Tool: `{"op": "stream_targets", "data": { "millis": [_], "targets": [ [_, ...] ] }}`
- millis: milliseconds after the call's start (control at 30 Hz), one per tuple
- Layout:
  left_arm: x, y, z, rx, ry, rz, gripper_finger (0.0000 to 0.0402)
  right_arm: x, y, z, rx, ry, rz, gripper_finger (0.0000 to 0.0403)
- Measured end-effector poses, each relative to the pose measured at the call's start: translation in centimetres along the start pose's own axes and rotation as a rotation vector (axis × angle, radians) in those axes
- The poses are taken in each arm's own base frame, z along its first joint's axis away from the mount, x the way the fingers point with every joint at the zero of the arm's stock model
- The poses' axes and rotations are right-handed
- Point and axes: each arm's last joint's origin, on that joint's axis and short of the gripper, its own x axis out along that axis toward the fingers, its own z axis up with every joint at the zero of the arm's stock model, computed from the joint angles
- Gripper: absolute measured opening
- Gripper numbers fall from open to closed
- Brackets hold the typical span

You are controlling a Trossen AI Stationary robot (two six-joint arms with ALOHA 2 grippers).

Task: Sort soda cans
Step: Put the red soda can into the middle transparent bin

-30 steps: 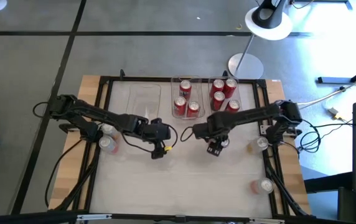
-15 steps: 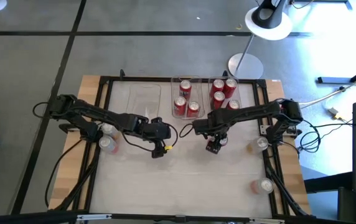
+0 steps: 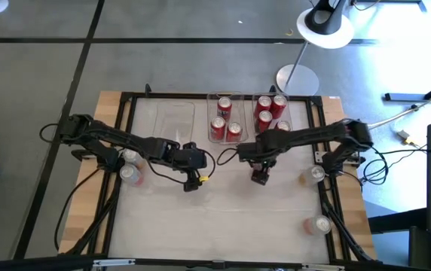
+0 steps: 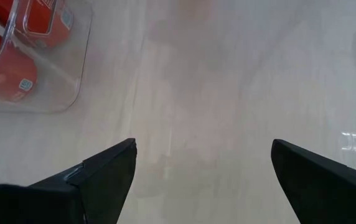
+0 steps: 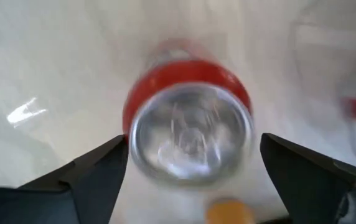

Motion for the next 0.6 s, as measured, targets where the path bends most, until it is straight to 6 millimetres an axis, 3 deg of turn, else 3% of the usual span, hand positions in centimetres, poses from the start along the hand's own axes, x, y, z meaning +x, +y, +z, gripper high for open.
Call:
{"op": "stream_targets", "data": {
  "millis": [167, 300, 433, 600],
  "targets": [
    [0.0, 0.0, 0.0, -0.001, 0.0, 0.0, 0.0356, -2.5, 0.3, -1.9, -0.025, -0.164, -0.093, 0.0358],
    [0.0, 0.0, 0.0, -0.014, -0.001, 0.0, 0.0356, -3.4, 1.2, -2.5, -0.056, -0.27, -0.117, 0.0358],
    [0.0, 0.0, 0.0, -0.028, 0.0, -0.001, 0.0356, -3.0, 2.2, -3.6, -0.08, -0.291, -0.166, 0.0358],
    [0.0, 0.0, 0.0, -0.04, 0.0, -0.001, 0.0356, -1.7, 2.4, -6.8, -0.083, -0.325, -0.207, 0.0358]
  ]
}}
